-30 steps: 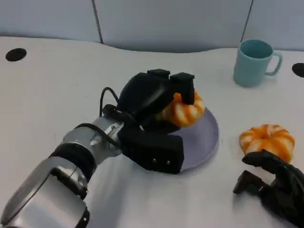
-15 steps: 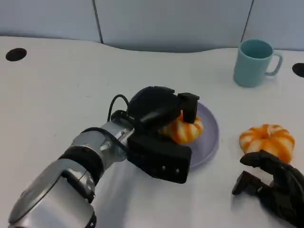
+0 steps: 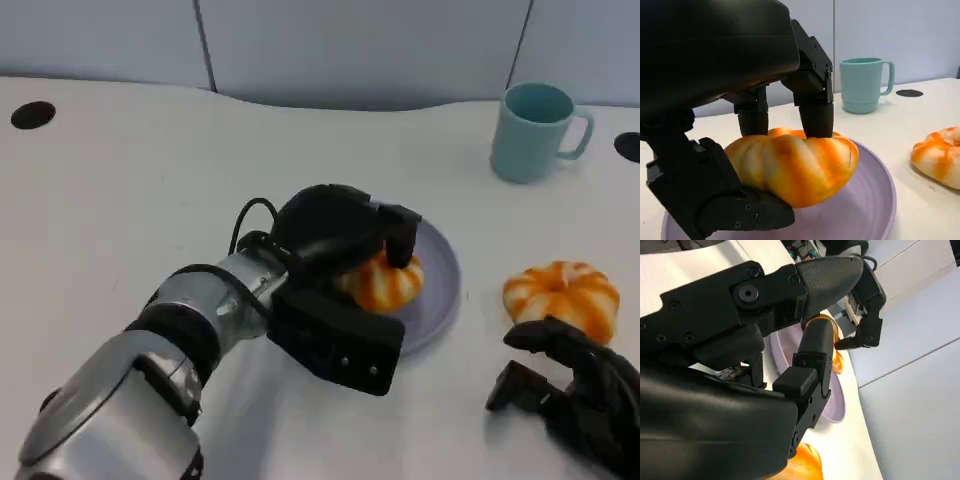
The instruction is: Grasp the bread from the table and place it into the plate.
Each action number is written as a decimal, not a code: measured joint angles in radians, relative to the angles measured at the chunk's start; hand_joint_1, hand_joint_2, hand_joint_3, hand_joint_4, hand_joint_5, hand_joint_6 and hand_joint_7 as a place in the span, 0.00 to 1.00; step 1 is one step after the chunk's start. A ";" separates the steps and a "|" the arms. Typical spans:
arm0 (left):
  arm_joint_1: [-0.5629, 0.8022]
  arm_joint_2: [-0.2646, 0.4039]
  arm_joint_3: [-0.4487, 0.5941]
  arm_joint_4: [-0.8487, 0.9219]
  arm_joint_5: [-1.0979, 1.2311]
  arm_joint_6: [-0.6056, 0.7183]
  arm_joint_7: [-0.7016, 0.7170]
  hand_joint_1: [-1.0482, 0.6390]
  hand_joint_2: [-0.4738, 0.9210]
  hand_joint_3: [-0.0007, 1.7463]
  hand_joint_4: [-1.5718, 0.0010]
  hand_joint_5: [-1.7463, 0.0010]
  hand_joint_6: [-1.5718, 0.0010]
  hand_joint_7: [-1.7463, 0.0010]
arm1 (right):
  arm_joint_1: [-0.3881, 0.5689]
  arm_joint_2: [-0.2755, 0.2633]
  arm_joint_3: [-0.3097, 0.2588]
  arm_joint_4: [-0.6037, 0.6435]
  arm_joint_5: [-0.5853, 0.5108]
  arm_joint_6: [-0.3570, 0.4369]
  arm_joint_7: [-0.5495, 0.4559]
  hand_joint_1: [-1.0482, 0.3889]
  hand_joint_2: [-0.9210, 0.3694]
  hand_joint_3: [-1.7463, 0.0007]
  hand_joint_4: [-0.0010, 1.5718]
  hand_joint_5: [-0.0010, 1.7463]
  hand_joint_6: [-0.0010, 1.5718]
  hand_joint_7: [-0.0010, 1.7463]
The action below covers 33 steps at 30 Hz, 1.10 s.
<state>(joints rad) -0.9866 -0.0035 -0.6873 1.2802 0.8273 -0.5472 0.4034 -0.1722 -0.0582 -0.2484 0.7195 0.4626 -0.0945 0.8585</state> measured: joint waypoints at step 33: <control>0.157 0.164 0.289 -0.137 -0.380 -0.265 -0.336 0.20 1.00 0.22 0.97 0.60 0.83 0.99 | -0.016 0.001 -0.003 0.028 -0.008 -0.022 0.002 0.43 0.00 0.89 0.41 0.79 0.43 0.52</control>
<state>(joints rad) -0.8294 0.1609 -0.3986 1.1430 0.4476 -0.8126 0.0669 -0.1877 -0.0568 -0.2511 0.7471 0.4548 -0.1168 0.8603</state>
